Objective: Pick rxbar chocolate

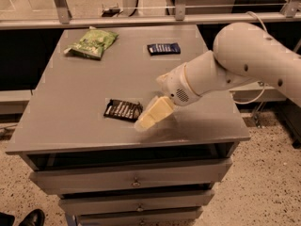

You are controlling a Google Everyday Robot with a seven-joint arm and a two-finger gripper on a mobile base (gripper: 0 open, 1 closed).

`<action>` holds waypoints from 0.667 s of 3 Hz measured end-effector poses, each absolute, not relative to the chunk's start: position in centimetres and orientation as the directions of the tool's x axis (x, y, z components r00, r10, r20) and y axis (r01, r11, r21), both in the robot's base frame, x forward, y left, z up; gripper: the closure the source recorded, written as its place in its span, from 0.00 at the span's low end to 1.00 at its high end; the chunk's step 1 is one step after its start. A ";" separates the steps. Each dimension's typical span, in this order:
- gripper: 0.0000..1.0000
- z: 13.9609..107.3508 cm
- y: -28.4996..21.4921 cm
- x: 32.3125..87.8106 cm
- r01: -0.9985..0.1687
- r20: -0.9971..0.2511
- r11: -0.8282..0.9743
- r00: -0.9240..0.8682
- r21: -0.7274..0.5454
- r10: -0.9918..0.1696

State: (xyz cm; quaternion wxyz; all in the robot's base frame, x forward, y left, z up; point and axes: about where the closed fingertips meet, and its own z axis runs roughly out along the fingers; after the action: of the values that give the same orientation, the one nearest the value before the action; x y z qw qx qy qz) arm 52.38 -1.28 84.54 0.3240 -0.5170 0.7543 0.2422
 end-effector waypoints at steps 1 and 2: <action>0.00 83.9 0.2 51.6 -0.941 -0.753 0.336 -0.255 0.047 -0.607; 0.16 83.0 1.0 51.2 -0.940 -0.759 0.335 -0.263 0.064 -0.595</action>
Offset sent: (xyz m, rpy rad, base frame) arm -0.0139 0.0285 -0.0295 0.0643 0.0394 0.0040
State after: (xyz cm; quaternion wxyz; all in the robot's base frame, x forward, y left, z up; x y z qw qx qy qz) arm 51.23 0.95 82.98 0.3254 -0.5122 0.7493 0.2650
